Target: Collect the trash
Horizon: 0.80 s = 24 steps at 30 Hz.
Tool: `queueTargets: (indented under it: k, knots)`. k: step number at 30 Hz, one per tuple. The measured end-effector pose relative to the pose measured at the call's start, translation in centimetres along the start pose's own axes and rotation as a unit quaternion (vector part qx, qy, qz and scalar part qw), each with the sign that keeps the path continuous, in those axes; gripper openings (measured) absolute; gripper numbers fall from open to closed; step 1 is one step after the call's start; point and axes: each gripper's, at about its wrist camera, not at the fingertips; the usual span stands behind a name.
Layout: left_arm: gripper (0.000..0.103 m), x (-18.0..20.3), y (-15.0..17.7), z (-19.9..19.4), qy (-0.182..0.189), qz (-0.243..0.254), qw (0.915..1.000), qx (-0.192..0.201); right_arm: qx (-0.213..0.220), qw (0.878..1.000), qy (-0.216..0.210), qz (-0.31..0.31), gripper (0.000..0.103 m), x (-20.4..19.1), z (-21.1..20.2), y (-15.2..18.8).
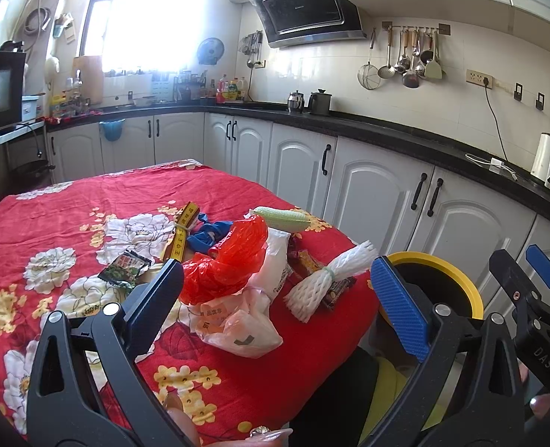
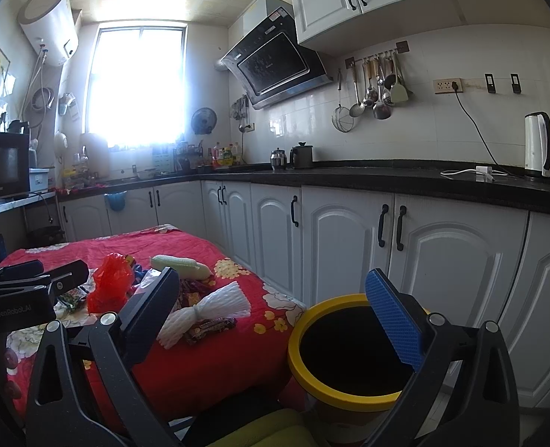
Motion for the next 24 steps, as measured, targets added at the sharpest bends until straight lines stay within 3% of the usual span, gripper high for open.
queueTargets:
  k: [17,24]
  knots:
    - [0.092,-0.5,0.2,0.0,-0.002,-0.002,1.0000,-0.005,-0.007,1.000,-0.002,0.000,0.097,-0.1,0.3,0.4]
    - [0.092,-1.2,0.3,0.8,-0.006,-0.008,0.9999,-0.009,-0.017,1.000,-0.022,-0.008,0.097,-0.5,0.8,0.3]
Point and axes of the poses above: each gripper's, at about its wrist camera, not at the fingertips, and z roughly the way its jaws point, x to its right, y to its underside, and after that the axes turned 4 degrees about y, right-handed
